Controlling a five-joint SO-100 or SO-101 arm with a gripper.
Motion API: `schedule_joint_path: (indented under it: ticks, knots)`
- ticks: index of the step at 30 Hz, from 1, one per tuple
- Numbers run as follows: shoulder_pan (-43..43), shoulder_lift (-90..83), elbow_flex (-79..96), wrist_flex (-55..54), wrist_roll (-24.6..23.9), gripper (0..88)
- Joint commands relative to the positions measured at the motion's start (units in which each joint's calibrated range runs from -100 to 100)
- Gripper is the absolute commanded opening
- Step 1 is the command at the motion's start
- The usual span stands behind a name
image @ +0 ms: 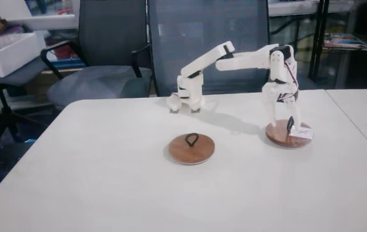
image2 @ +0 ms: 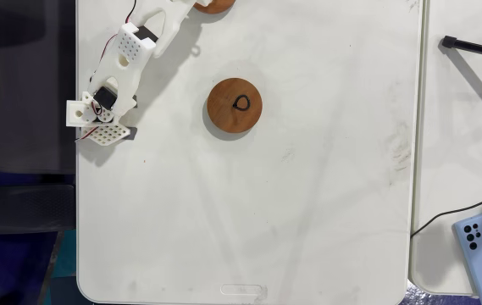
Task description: Pick the lid with the red cross and place it on the side.
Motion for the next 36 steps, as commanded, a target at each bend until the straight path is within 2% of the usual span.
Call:
schedule_joint_path:
  ticks: [1,13,24,31,36]
  knots:
    - [-0.06,-1.98,1.67,0.6,-0.6,23.3]
    - [0.01,-17.4,4.75,0.51,-0.26,23.3]
    - [0.84,-59.75,19.34,0.6,-0.16,23.2]
    - [12.16,-68.19,30.22,0.51,-0.16,23.2]
    - [24.99,-68.19,30.86,0.51,-0.01,23.2]
